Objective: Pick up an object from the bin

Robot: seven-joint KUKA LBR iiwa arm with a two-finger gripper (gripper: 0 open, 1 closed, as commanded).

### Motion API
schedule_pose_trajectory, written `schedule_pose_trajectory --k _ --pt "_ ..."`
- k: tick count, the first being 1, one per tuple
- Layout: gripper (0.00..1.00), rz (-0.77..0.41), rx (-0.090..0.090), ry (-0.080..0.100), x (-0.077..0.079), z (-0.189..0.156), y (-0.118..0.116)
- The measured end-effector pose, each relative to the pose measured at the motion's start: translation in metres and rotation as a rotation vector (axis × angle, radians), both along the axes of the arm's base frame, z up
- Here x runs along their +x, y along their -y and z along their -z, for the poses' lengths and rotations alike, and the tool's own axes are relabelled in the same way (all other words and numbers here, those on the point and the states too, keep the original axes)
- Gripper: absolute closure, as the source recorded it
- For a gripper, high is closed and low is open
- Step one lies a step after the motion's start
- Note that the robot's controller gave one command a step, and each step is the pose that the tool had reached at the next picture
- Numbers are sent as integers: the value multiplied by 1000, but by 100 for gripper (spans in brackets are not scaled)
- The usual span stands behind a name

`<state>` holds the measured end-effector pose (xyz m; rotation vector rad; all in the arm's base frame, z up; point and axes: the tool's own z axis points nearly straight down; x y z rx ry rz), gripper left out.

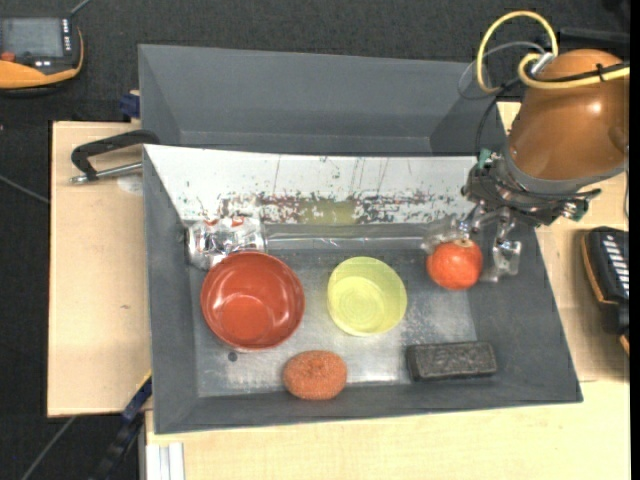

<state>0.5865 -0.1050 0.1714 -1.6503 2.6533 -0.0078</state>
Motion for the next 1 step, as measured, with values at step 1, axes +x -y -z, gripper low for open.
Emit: schedule_pose_trajectory --k 1 --pt "100 -70 -2 17 17 -149 -4"
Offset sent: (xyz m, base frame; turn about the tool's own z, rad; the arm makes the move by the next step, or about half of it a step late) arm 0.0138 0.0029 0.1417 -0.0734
